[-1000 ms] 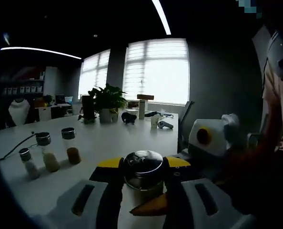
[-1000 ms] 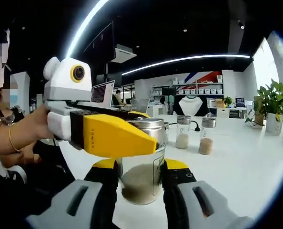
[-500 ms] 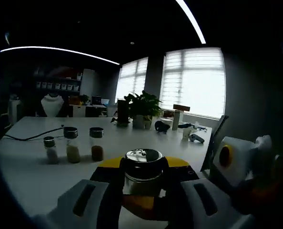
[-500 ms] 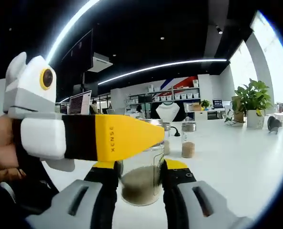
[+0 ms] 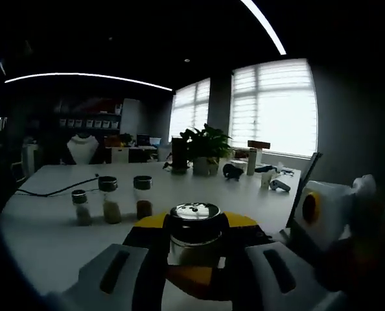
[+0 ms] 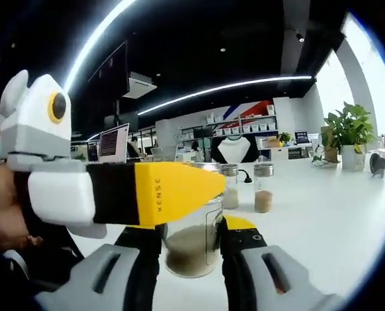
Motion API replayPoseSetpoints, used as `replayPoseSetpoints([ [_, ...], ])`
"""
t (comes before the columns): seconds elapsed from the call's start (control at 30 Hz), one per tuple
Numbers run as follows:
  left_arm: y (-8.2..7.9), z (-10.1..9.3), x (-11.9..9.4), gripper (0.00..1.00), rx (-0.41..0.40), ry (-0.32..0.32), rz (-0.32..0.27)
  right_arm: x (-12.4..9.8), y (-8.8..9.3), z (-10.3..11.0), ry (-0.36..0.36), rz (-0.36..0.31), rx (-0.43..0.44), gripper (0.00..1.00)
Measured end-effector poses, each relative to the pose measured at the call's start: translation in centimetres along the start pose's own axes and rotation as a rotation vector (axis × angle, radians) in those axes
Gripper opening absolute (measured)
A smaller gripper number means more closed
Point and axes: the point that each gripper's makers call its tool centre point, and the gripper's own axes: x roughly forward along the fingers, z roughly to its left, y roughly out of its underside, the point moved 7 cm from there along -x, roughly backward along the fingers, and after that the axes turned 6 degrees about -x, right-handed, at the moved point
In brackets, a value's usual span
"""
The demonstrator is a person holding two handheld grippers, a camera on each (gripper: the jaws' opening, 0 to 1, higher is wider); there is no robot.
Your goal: Rotate the seasoning bottle until the label or dispensing opening points toward the visible target arrow and the bottle remains upright within the marked orientation range
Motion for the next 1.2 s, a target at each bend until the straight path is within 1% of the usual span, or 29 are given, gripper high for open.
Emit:
replayPoseSetpoints([
  [0.03, -0.1, 0.2, -0.1, 0.33, 0.004, 0.012, 0.002, 0.0, -0.1, 0.1, -0.023, 0.002, -0.015, 0.32],
  [0.07, -0.2, 0.3, -0.2, 0.33, 0.004, 0.019, 0.005, 0.0, -0.1, 0.1, -0.036, 0.010, -0.011, 0.32],
  [0.1, -0.3, 0.5, -0.4, 0.32, -0.019, 0.027, 0.015, 0.0, -0.2, 0.2, -0.056, 0.018, -0.005, 0.32],
  [0.17, -0.6, 0.8, -0.7, 0.32, -0.020, 0.038, 0.006, 0.0, -0.6, 0.4, -0.093, -0.002, 0.014, 0.32],
  [0.23, -1.1, 0.9, -1.0, 0.32, -0.034, 0.066, -0.007, -0.3, -1.1, 0.5, -0.119, -0.017, 0.009, 0.32],
  [0.37, -1.9, 1.0, -1.6, 0.32, -0.007, 0.136, -0.016, -0.7, -1.6, 0.5, -0.164, -0.026, 0.031, 0.32],
  [0.4, -2.0, 1.0, -1.7, 0.32, -0.003, 0.144, -0.018, -0.8, -1.6, 0.5, -0.169, -0.028, 0.035, 0.33],
  [0.43, -2.1, 0.9, -1.7, 0.32, 0.042, 0.177, -0.013, -0.9, -1.7, 0.5, -0.177, -0.029, 0.034, 0.33],
  [0.5, -2.2, 0.8, -1.8, 0.32, 0.076, 0.190, -0.003, -1.0, -1.8, 0.6, -0.189, -0.031, 0.036, 0.33],
  [0.57, -2.3, 0.8, -1.8, 0.32, 0.182, 0.212, 0.020, -1.2, -2.0, 0.7, -0.257, -0.067, 0.107, 0.32],
  [0.6, -2.3, 0.9, -1.9, 0.32, 0.198, 0.225, 0.029, -1.4, -2.0, 0.5, -0.261, -0.073, 0.120, 0.32],
  [0.63, -2.4, 1.0, -2.0, 0.32, 0.181, 0.235, 0.027, -1.5, -1.9, 0.2, -0.264, -0.067, 0.108, 0.33],
  [0.7, -2.6, 1.1, -2.2, 0.32, 0.135, 0.281, 0.017, -1.8, -1.9, 0.1, -0.284, -0.069, 0.083, 0.36],
  [0.73, -2.7, 1.1, -2.3, 0.32, 0.113, 0.303, 0.011, -1.8, -2.0, 0.0, -0.295, -0.071, 0.084, 0.37],
  [0.77, -2.7, 1.1, -2.4, 0.32, 0.107, 0.310, 0.011, -1.9, -2.1, 0.1, -0.304, -0.073, 0.083, 0.37],
  [0.87, -2.6, 1.1, -2.4, 0.32, 0.114, 0.323, 0.022, -1.8, -2.2, 0.3, -0.334, -0.068, 0.053, 0.36],
  [0.93, -2.6, 1.0, -2.5, 0.32, 0.119, 0.332, 0.026, -1.7, -2.2, 0.5, -0.349, -0.065, 0.052, 0.36],
  [1.0, -2.6, 0.8, -2.6, 0.32, 0.118, 0.358, 0.028, -1.6, -2.3, 0.9, -0.407, -0.070, 0.086, 0.33],
  [1.03, -2.6, 0.6, -2.7, 0.32, 0.114, 0.397, 0.032, -1.6, -2.3, 1.1, -0.431, -0.070, 0.094, 0.32],
  [1.07, -2.6, 0.5, -2.9, 0.32, 0.127, 0.422, 0.034, -1.6, -2.3, 1.2, -0.439, -0.074, 0.091, 0.33],
  [1.2, -2.6, 0.6, -2.9, 0.33, 0.125, 0.427, 0.043, -1.6, -2.3, 1.3, -0.440, -0.075, 0.077, 0.32],
])
